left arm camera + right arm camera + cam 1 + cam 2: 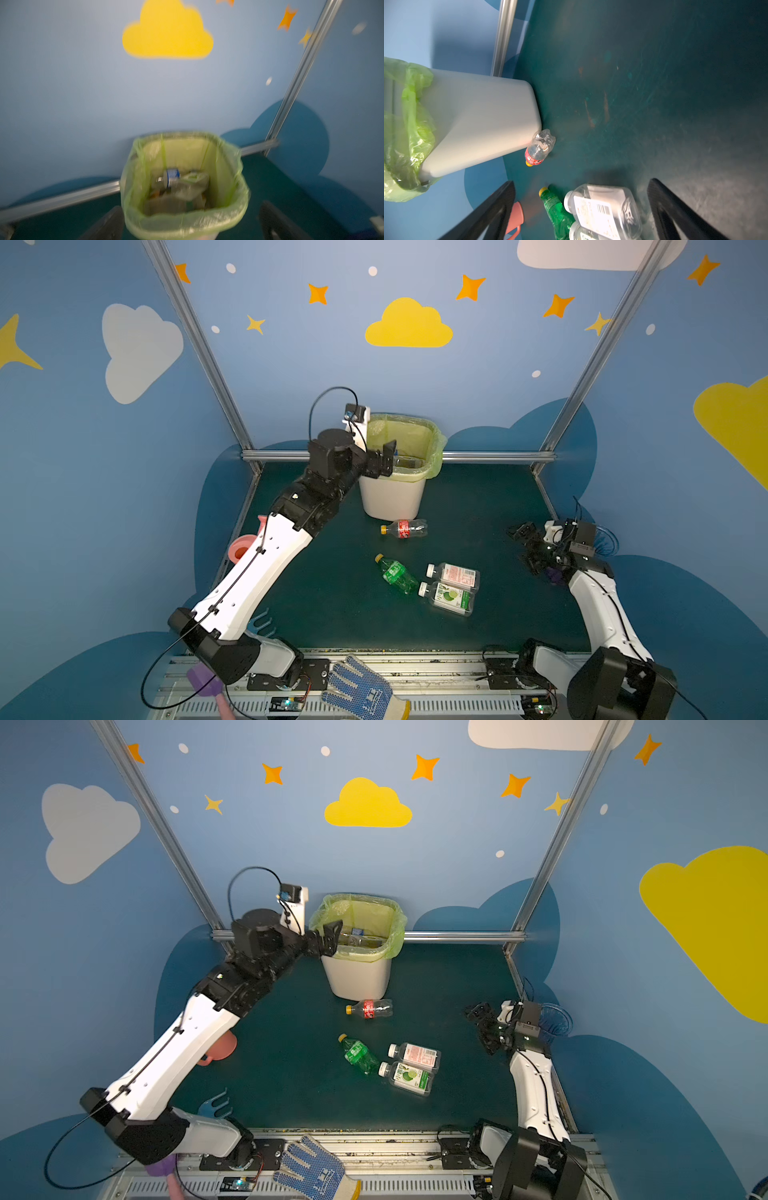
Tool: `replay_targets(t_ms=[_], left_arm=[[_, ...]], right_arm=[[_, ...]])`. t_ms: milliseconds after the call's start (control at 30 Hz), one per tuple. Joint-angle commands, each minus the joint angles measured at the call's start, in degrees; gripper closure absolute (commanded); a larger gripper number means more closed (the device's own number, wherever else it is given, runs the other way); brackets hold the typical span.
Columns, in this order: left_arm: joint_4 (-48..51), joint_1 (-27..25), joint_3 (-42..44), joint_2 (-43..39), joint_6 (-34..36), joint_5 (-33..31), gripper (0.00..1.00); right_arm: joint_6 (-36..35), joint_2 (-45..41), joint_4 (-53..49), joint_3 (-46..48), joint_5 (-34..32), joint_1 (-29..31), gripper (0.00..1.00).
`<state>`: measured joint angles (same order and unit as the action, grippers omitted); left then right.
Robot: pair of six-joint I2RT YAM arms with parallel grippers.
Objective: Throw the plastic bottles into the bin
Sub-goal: 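Swing the left gripper back while the right gripper reaches toward the pile, then lower the right gripper and close it on the second lime-label bottle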
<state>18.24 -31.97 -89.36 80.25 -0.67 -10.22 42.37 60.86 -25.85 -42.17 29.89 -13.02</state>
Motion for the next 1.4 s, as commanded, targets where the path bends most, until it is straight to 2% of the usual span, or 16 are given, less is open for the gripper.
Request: replay_targets(t_ms=[0,167,333,467,700,833,1033,1367], left_arm=[[-4.9,0.6,7.6,-6.7,-3.7,-3.8,0.00],[-4.6,1.5,19.7,-13.8,-10.5,-8.4,0.00],[-4.2,3.4,30.4,-20.0,-16.1,-10.9,0.00],[-1.4,5.4,35.9,-23.2,-20.9,-11.9,0.00],[-1.2,7.1,41.2,-26.9,-25.2,-10.6,0.00],[-0.9,7.1,41.3,-26.6,-25.8,-9.6,0.00],[-0.5,7.1,41.1,-26.3,-26.0,-8.8,0.00],[1.2,7.2,41.7,-27.6,-25.8,-9.7,0.00]], right_arm=[[3.7,-2.7,-5.1,1.3,-2.4,3.3,0.02],[6.1,-6.2,-6.4,3.4,-7.1,9.4,0.02],[1.8,-8.9,-7.6,5.3,-8.0,15.1,0.02],[-2.6,-12.0,-9.8,5.2,-10.3,21.6,0.04],[-5.6,-15.5,-10.2,7.7,-15.3,34.9,0.07],[-9.6,-12.9,-9.8,7.2,-18.1,42.1,0.06],[-15.6,-4.2,-8.6,4.0,-20.2,50.3,0.05],[-23.0,6.7,-9.1,-1.7,-27.2,57.2,0.02]])
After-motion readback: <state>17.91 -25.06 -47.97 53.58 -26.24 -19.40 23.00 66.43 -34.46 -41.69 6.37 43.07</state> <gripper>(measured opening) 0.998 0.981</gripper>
